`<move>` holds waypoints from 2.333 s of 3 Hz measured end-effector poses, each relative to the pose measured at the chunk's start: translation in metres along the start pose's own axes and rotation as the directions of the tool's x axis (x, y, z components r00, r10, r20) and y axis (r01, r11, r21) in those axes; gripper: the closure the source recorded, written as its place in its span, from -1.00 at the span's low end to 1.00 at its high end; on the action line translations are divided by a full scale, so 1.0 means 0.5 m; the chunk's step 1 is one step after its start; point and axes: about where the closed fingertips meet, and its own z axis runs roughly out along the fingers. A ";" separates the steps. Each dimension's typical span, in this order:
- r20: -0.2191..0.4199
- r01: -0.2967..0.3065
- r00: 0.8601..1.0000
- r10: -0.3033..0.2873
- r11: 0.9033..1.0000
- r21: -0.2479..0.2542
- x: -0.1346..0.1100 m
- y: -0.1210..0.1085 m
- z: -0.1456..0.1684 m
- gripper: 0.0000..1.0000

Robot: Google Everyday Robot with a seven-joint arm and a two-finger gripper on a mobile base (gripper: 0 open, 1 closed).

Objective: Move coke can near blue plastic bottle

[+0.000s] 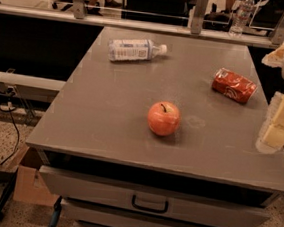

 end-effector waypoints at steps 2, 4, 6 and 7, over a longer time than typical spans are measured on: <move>0.067 -0.031 0.997 0.031 1.000 -0.002 0.002 -0.013 0.002 -1.00; 0.273 -0.160 0.950 0.150 0.987 0.016 0.061 -0.097 0.028 -1.00; 0.544 -0.325 0.787 0.291 0.945 -0.036 0.135 -0.249 0.149 -1.00; 0.542 -0.323 0.789 0.289 0.946 -0.034 0.133 -0.248 0.147 -1.00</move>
Offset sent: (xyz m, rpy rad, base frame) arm 0.0204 -0.0099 -0.0026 0.2319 -0.0199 -0.0402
